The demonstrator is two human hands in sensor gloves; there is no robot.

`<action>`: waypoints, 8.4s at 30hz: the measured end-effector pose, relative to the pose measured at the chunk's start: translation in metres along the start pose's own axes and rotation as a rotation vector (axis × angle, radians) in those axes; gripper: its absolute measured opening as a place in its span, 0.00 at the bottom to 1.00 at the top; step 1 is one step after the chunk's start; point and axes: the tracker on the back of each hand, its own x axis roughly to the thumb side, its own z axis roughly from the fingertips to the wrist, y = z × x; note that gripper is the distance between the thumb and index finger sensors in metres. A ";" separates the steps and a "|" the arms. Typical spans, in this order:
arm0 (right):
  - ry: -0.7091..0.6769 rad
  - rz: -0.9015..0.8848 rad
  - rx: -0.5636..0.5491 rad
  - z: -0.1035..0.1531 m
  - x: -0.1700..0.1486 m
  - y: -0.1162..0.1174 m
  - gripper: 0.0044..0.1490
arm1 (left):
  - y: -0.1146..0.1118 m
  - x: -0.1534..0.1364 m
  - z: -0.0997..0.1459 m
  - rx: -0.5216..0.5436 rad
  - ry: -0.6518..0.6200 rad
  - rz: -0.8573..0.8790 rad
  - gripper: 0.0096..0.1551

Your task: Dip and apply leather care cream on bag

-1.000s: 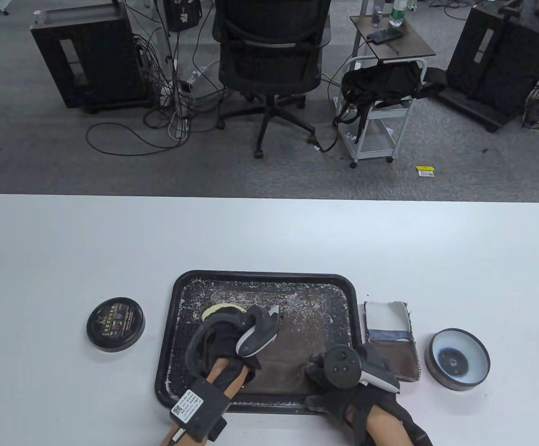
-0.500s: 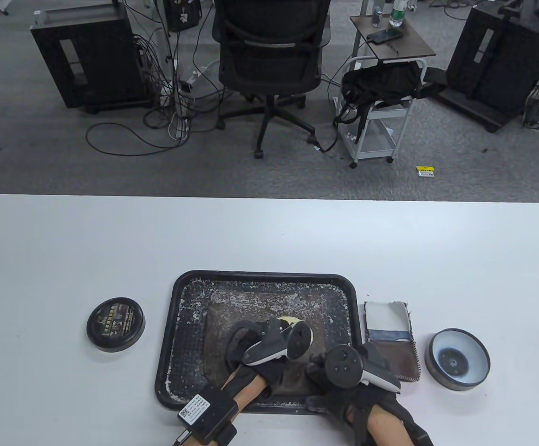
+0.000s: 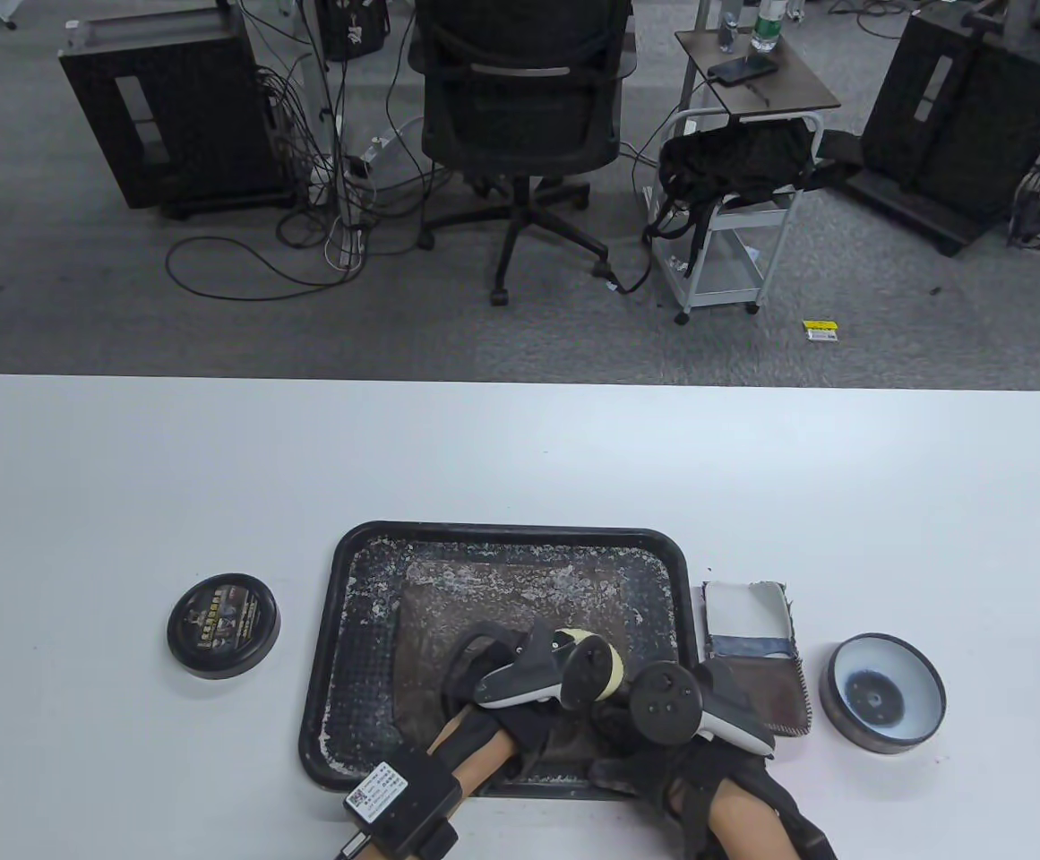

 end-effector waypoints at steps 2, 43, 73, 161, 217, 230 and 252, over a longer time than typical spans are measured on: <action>0.005 0.006 -0.004 0.000 0.000 -0.001 0.45 | 0.000 -0.001 0.001 -0.038 0.039 -0.055 0.32; -0.011 -0.113 0.003 -0.003 -0.006 -0.001 0.45 | -0.017 -0.069 0.068 -0.162 0.415 -0.233 0.33; 0.046 -0.247 -0.074 -0.003 -0.018 -0.008 0.47 | -0.012 0.013 0.043 0.166 -0.174 0.163 0.29; 0.455 0.301 -0.075 -0.032 0.020 -0.008 0.56 | -0.024 -0.179 0.168 0.397 0.085 0.236 0.31; 0.639 0.298 -0.798 0.083 0.027 -0.160 0.22 | -0.037 -0.206 0.166 0.395 0.148 0.357 0.31; 0.606 0.400 -0.850 0.085 0.055 -0.169 0.22 | -0.036 -0.209 0.167 0.408 0.151 0.366 0.32; 0.231 0.320 -0.692 -0.011 0.189 -0.114 0.25 | -0.031 -0.223 0.174 0.464 0.212 0.355 0.32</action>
